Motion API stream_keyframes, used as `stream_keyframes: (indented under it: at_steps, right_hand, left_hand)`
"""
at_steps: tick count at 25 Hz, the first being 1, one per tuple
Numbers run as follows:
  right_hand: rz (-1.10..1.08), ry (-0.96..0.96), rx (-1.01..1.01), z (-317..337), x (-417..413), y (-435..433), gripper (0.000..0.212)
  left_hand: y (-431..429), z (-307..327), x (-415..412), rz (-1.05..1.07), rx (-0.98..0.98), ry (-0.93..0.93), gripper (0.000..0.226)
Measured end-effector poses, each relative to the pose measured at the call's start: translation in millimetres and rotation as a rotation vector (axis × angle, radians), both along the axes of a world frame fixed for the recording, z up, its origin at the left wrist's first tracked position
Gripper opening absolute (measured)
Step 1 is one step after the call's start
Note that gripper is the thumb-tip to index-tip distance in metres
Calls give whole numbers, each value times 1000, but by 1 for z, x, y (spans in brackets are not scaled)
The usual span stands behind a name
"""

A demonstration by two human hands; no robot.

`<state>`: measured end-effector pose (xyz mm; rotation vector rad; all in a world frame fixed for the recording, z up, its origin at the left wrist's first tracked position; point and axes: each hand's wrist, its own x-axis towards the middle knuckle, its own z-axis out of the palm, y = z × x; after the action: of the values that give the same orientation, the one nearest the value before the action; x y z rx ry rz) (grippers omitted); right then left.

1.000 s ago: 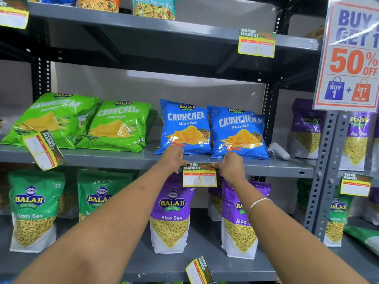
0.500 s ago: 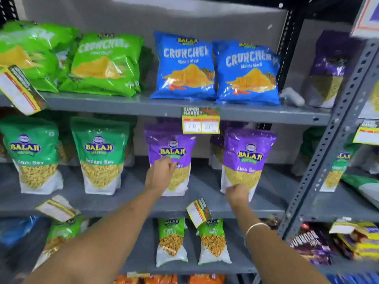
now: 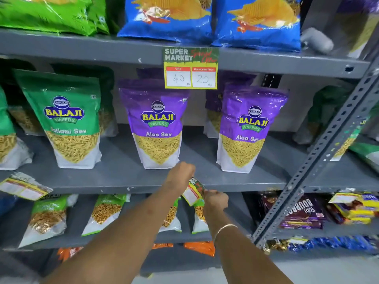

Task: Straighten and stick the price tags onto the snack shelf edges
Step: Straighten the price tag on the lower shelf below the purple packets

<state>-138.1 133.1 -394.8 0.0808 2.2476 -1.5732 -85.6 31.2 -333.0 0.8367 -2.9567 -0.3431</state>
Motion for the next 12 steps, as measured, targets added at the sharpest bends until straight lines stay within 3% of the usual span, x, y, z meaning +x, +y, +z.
stream_keyframes:
  at_steps: [2, 6, 12]
  right_hand:
    - [-13, 138, 96, 8, 4, -1, 16]
    - [213, 409, 227, 11, 2, -5, 17]
    - [341, 563, 317, 4, -10, -8, 15]
  left_hand:
    - [-5, -4, 13, 77, -22, -20, 27]
    - [-9, -25, 37, 211, 60, -20, 27]
    - [-12, -36, 39, 297, 262, 115, 24]
